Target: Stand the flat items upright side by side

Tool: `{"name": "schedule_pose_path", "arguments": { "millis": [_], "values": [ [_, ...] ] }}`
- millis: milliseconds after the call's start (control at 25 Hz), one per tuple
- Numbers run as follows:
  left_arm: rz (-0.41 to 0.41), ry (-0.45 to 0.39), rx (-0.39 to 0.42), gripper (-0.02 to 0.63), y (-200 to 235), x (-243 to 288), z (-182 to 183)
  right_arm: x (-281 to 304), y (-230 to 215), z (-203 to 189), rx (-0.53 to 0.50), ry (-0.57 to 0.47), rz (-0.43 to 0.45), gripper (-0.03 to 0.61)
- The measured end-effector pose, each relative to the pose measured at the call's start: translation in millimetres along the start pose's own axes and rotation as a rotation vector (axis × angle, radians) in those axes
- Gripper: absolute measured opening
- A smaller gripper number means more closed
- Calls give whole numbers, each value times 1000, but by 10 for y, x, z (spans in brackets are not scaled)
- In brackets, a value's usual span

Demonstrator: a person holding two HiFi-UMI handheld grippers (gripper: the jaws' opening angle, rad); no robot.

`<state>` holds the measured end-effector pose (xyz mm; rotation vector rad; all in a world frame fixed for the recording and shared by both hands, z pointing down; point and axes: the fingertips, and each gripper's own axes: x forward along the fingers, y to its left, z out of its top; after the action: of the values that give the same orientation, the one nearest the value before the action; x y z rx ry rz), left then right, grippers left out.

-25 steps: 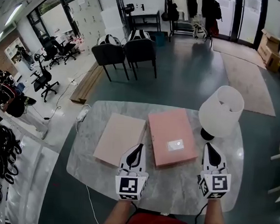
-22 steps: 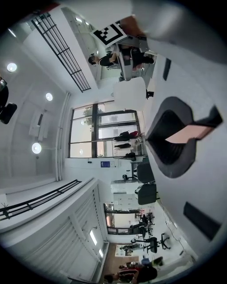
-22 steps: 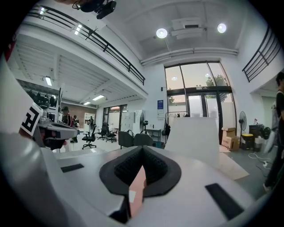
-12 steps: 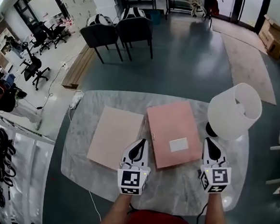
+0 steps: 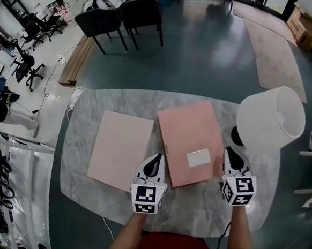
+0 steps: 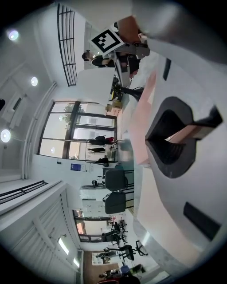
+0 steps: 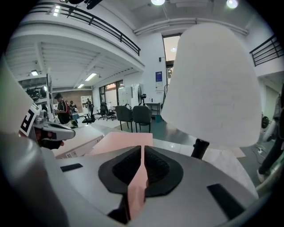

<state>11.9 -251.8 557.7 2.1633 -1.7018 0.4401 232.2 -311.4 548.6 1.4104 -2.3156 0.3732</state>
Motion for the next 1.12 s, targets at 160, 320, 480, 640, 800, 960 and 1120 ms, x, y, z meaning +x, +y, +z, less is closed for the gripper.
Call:
{"name": "schedule_pose_path", "arguments": {
  "millis": [160,320,480,640,800,960,1120],
  "values": [
    [-4,66,-37,5,19,150,-214,188,-69,-256,39,82,42,84],
    [-2,130,-52,5,25,284,-423,357,-111,-469,115,132,96,204],
    [-9,174,-69,5,6,377,-607,477,-117,-699,180,182,135,263],
    [-8,199,-71,5,15,449,-706,572,-92,-861,240,223,198,304],
    [-7,223,-76,5,-21,484,-763,577,-126,-937,389,238,281,325],
    [8,254,-81,5,7,529,-875,608,-112,-1035,530,249,352,325],
    [17,286,-79,5,50,538,-1008,668,-82,-1106,564,271,384,331]
  ]
}}
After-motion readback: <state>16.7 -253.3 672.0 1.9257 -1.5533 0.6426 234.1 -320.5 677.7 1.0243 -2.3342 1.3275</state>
